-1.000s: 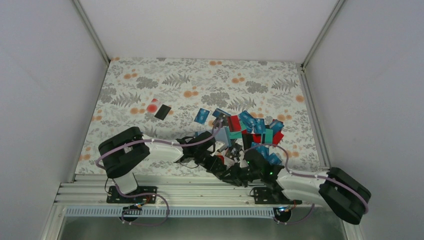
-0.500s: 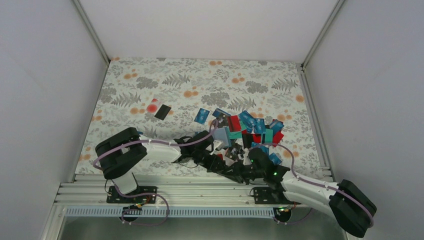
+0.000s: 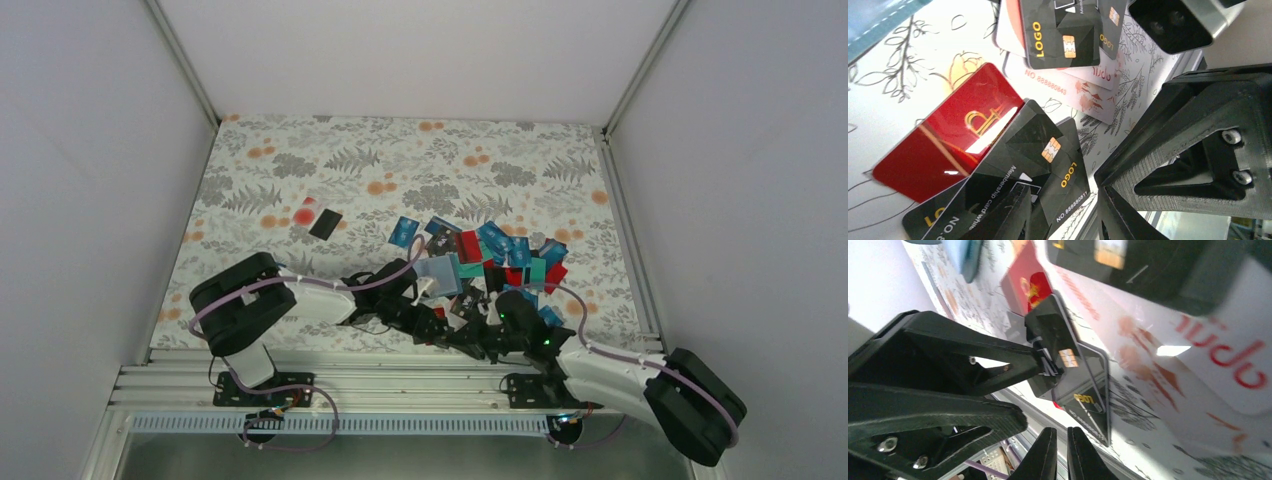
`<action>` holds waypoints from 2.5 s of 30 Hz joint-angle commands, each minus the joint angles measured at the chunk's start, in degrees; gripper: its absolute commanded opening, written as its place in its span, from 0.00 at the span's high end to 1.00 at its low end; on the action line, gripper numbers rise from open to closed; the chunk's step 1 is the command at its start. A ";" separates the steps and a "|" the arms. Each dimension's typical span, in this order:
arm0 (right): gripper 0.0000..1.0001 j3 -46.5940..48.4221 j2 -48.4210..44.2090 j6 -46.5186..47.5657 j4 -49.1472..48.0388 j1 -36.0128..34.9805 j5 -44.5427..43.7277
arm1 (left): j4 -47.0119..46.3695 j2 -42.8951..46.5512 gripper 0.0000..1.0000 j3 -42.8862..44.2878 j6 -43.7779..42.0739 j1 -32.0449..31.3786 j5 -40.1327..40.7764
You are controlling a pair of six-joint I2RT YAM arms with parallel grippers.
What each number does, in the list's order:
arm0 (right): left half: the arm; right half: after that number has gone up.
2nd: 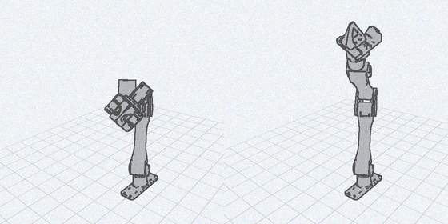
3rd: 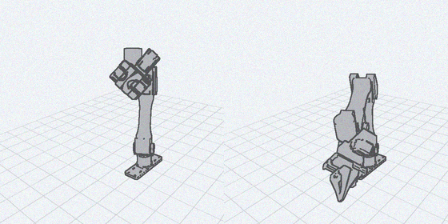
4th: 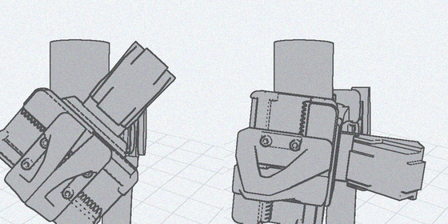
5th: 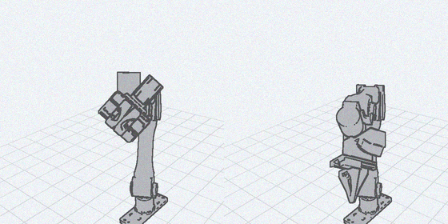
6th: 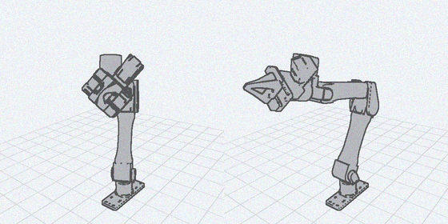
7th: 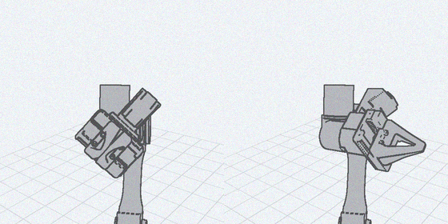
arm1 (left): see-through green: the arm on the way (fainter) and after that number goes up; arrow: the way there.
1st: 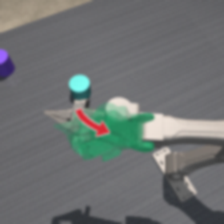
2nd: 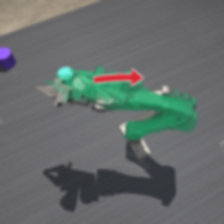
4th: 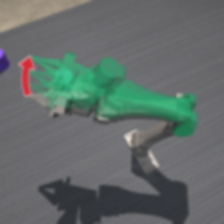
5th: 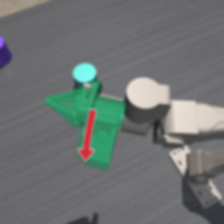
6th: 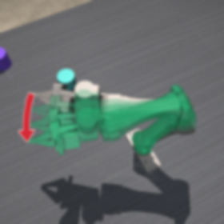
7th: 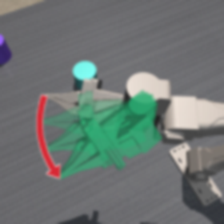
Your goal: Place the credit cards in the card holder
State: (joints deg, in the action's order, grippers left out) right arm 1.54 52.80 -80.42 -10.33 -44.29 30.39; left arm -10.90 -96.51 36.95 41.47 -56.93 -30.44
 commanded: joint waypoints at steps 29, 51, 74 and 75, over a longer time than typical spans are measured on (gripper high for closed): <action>0.81 21.28 7.94 26.72 37.15 1.50 -3.38 | 17.23 5.17 0.60 1.03 -7.05 -2.72 13.34; 0.47 6.08 5.06 10.16 15.88 -0.51 9.81 | 9.74 2.84 0.60 0.79 -2.34 -7.95 7.13; 0.68 -2.11 4.84 -2.86 2.61 -1.15 5.66 | -3.66 -0.50 0.62 -0.09 -0.08 -9.46 -5.15; 0.70 -2.12 4.28 -2.83 3.17 -1.15 5.40 | -3.88 -0.56 0.62 0.00 0.04 -9.59 -5.24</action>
State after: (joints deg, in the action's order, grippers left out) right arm 1.52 57.56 -73.34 -8.80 -45.21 38.35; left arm -9.76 -95.11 36.51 41.10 -63.88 -32.45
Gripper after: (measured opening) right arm 0.334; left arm 0.383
